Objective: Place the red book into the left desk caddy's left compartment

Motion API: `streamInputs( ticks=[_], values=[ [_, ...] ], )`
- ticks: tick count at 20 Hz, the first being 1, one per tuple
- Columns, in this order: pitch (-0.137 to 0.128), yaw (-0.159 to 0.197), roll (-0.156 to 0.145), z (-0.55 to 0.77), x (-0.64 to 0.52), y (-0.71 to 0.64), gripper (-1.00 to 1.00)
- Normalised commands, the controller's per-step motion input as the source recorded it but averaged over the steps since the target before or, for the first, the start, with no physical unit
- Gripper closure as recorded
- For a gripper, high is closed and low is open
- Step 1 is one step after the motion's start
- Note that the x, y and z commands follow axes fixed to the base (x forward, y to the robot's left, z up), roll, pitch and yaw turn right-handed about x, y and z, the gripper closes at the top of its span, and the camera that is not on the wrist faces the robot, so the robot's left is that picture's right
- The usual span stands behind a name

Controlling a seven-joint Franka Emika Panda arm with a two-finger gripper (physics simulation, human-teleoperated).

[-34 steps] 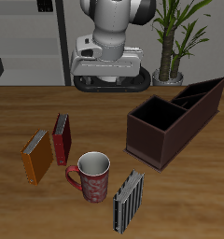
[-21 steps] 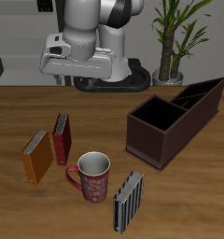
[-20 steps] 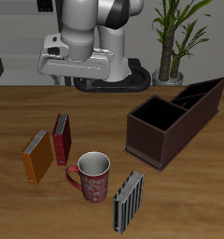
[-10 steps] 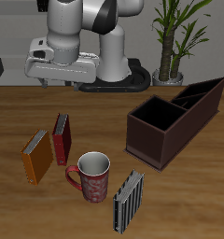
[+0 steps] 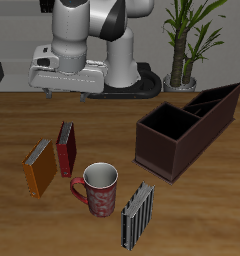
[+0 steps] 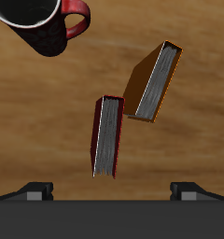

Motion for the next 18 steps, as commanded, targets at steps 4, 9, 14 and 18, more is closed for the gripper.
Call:
streamInputs(
  ticks=[4,9,14,18],
  values=[
    [0.004,0.021,0.011,-0.19,0.1,0.1,-1.0],
    [0.01,-0.003,-0.003,-0.3,0.14,-0.01,-1.0],
    [0.0,0.014,0.001,-0.29,0.08,0.04,-1.0],
    [0.004,-0.009,-0.002,-0.32,0.03,-0.09,-1.0]
  ],
)
